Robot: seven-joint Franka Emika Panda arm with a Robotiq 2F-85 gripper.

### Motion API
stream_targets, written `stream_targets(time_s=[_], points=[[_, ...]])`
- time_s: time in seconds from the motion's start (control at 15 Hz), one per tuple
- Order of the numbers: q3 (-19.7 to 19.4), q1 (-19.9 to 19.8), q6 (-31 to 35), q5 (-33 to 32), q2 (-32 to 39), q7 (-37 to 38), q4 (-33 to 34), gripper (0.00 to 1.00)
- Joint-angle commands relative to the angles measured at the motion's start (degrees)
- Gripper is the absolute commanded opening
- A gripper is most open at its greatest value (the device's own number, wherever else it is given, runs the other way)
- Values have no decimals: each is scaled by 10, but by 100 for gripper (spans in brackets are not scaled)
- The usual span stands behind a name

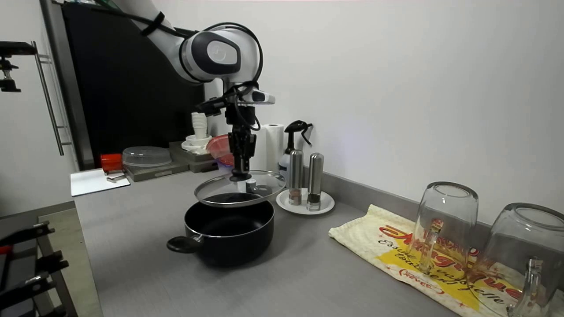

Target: Put the glass lid on top of the black pot

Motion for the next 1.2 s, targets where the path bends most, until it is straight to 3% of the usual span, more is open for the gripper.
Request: stream_targets(time_s=[0.0,1.13], points=[[7,-8,-52,16,18,-46,46,25],[19,-12,-57,39,64,-67,31,25]])
